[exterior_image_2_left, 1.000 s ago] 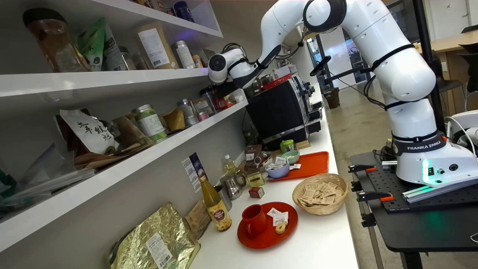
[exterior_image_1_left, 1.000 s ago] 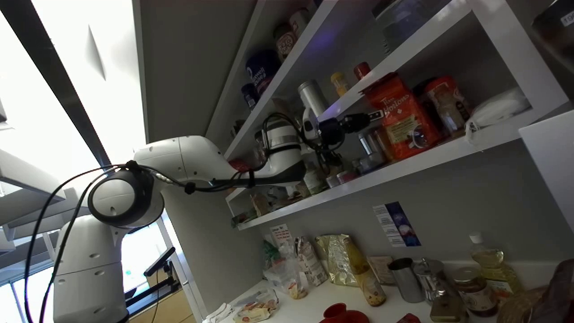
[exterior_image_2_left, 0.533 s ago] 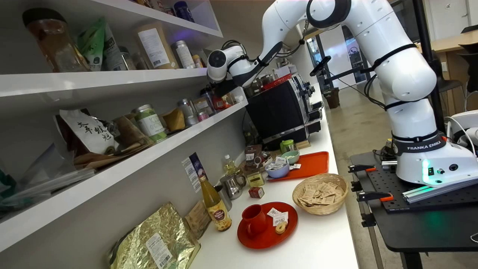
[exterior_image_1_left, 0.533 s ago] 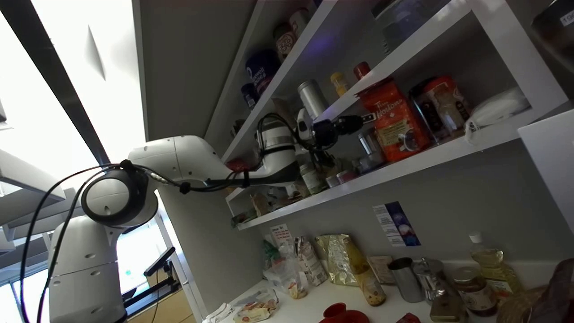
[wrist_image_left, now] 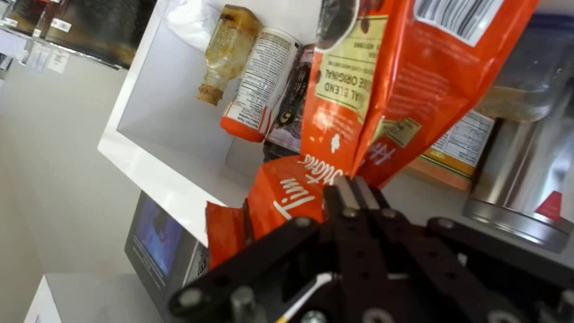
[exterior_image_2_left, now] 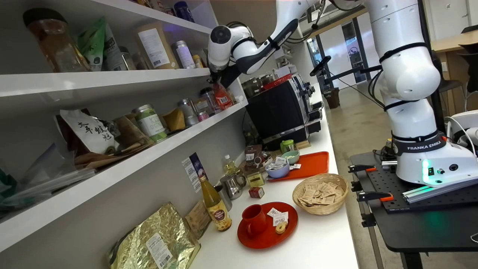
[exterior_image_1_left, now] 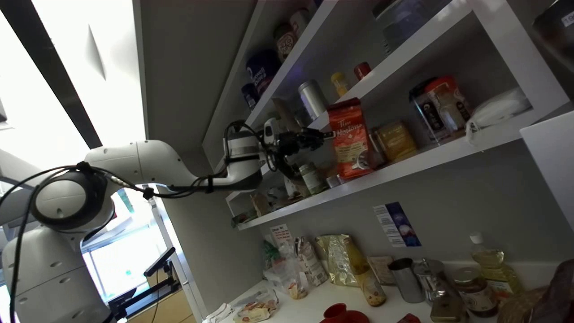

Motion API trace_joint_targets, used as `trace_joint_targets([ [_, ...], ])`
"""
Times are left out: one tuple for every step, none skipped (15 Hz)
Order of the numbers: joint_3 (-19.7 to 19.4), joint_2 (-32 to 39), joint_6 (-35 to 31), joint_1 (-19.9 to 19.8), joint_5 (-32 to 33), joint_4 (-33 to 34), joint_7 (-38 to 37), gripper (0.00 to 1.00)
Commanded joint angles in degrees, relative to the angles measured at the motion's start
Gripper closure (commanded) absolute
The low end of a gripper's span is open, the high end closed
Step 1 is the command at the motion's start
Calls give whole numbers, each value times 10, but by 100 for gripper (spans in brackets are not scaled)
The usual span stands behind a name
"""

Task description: Remove the orange packet from the shelf

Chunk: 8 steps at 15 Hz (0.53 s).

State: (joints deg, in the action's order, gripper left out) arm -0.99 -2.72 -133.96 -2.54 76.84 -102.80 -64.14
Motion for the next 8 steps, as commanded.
trace_joint_targets([
  [9, -96, 13, 16, -40, -77, 88, 98],
  [11, -113, 3, 20, -57, -91, 112, 98],
  [11, -130, -10, 26, -80, -107, 140, 98],
  [12, -145, -19, 32, -104, -120, 167, 98],
  [11, -157, -35, 41, -134, -134, 194, 98],
  [13, -166, -48, 48, -163, -147, 219, 98],
  [16, -174, -63, 56, -193, -161, 237, 98],
  [22, -178, -79, 62, -216, -175, 254, 98],
])
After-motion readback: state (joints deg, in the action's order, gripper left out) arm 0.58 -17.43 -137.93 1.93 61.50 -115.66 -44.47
